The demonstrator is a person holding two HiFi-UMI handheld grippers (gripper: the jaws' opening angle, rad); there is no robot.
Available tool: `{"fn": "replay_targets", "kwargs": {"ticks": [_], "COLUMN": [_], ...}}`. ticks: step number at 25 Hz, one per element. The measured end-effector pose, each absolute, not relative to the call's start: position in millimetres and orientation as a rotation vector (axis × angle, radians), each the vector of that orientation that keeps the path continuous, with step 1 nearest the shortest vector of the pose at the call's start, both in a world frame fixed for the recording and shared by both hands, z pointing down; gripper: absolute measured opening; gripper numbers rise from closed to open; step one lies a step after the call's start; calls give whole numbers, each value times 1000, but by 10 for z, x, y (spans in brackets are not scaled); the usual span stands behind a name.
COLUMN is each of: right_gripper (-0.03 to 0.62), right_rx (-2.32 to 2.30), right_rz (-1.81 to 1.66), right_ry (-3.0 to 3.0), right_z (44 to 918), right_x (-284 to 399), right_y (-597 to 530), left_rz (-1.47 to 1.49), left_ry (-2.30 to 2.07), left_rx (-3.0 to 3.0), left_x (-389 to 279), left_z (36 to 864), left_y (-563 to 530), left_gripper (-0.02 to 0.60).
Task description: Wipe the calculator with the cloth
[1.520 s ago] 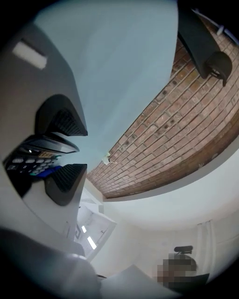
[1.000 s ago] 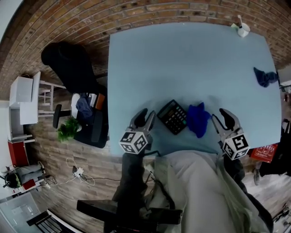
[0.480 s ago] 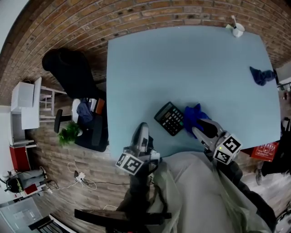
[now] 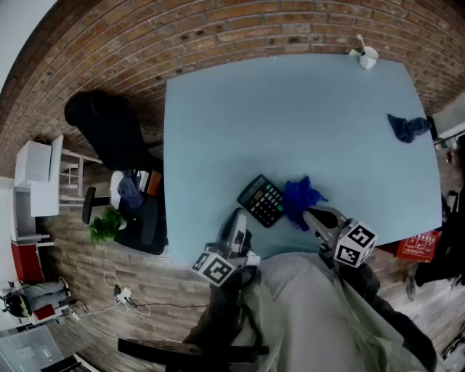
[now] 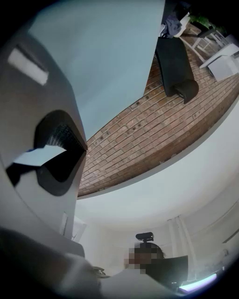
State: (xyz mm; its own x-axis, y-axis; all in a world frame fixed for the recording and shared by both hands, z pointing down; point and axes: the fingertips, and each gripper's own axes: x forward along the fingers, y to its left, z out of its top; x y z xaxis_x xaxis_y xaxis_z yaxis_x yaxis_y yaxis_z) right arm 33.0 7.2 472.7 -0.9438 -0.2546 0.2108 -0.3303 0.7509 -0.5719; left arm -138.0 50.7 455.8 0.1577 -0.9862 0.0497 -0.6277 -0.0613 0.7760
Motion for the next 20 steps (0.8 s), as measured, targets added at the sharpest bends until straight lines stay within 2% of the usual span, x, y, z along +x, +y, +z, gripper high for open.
{"fn": "replay_targets", "kwargs": {"ticks": [20], "right_gripper": [2], "right_rx": [370], "right_rz": [1065], "right_ry": [-2747], "right_z": [4915], "right_x": [258], "right_y": [174], "left_rz": [-717], "left_ry": [-1515], "left_rx": [1704], "left_x": [-1307], "left_z": [4758], "left_y": [514], "left_gripper": [6]}}
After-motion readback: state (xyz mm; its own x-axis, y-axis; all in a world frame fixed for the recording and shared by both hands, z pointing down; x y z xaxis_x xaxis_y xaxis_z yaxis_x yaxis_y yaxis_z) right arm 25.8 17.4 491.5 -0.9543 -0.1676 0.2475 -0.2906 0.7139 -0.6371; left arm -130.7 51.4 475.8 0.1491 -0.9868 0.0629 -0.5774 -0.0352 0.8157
